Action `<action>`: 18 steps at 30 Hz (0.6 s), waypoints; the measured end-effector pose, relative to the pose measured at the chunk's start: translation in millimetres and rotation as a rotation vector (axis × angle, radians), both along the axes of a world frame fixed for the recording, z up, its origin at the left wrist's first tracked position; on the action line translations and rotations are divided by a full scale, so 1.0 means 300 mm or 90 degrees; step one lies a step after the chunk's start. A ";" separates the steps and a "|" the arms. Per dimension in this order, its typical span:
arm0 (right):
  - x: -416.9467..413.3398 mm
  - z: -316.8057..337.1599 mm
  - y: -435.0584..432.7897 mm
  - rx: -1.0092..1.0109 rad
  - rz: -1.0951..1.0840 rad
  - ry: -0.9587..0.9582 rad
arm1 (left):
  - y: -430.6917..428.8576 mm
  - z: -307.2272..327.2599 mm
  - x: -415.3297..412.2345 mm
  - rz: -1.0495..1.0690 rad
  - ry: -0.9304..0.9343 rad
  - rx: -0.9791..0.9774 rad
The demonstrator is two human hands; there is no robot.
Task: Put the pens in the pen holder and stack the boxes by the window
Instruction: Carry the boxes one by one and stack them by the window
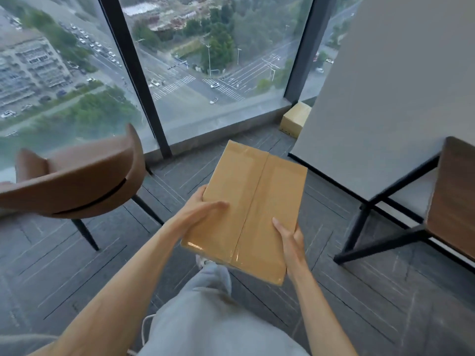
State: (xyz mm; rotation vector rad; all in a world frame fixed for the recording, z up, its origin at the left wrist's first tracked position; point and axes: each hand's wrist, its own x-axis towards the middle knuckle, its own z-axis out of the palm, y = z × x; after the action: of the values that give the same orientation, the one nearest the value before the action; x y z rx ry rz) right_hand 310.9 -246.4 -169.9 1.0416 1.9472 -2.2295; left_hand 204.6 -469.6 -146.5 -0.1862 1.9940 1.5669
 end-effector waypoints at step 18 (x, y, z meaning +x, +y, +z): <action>-1.409 -0.064 0.362 0.105 -0.076 -0.076 | 0.354 -0.091 -1.458 -0.052 0.001 0.016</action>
State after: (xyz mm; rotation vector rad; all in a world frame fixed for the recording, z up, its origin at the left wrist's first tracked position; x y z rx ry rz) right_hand -111.8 -137.8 -189.1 1.3113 2.0980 -2.0361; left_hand -232.7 -363.4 -173.7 -0.0925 1.9565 1.5400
